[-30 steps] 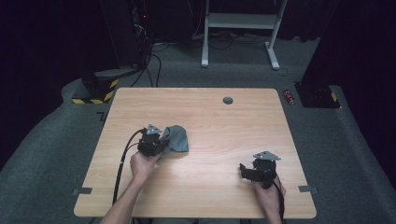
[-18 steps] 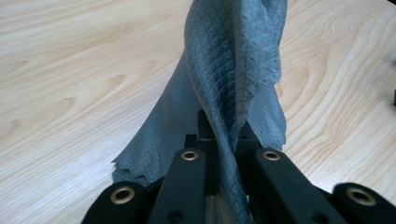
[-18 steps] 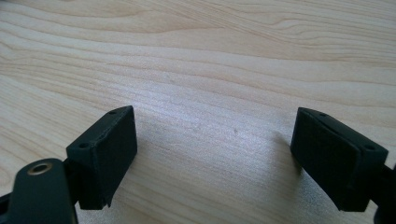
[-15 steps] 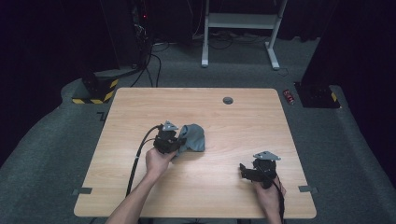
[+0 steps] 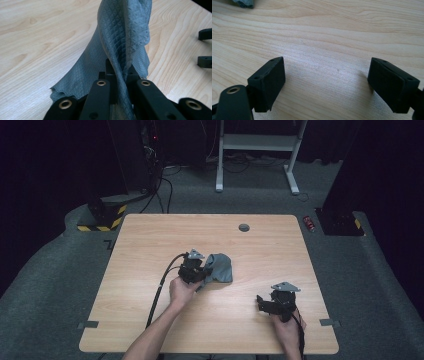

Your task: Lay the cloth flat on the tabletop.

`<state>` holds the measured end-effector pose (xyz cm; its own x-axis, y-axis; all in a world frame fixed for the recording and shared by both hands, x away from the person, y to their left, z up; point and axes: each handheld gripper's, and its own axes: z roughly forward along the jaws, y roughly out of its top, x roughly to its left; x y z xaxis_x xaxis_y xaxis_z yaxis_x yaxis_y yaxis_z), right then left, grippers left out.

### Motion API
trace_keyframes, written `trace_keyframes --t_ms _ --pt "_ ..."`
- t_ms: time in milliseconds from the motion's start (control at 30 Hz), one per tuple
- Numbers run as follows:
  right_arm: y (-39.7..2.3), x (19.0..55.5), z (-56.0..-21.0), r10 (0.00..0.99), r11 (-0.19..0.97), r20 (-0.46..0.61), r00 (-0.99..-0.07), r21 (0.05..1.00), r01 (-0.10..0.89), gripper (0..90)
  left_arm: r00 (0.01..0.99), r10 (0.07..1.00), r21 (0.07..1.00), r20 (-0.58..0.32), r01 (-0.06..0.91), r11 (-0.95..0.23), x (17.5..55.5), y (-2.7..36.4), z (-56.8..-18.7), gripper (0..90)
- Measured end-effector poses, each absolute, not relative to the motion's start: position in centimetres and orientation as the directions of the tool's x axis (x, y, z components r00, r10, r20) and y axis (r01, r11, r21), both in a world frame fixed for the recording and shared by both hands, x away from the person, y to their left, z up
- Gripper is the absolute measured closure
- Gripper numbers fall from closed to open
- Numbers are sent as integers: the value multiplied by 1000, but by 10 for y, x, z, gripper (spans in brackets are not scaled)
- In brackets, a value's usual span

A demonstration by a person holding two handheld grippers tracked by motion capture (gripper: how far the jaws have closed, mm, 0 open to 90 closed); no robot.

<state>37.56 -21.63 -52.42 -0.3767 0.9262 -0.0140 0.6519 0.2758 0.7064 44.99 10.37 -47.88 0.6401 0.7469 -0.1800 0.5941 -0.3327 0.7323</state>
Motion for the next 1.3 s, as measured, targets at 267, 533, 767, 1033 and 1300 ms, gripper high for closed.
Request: trace_keyframes --t_ms 267,533,767,1033,1300 --pt "-216 376 -524 926 277 -16 -378 708 650 142 639 745 718 -192 609 -337 453 97 -491 791" --pt "-217 376 -524 925 279 -17 -379 708 649 141 626 760 722 -175 607 -333 448 100 -488 522" --pt "-217 376 -524 925 279 -17 -379 708 649 142 590 794 755 -147 585 -295 427 118 -488 426" --pt "-216 376 -524 926 278 -17 -378 707 650 142 509 850 751 -132 611 -249 413 141 -508 402" --pt "-216 376 -524 926 276 -15 -377 707 651 142 452 889 758 -69 604 -248 408 159 -525 402"
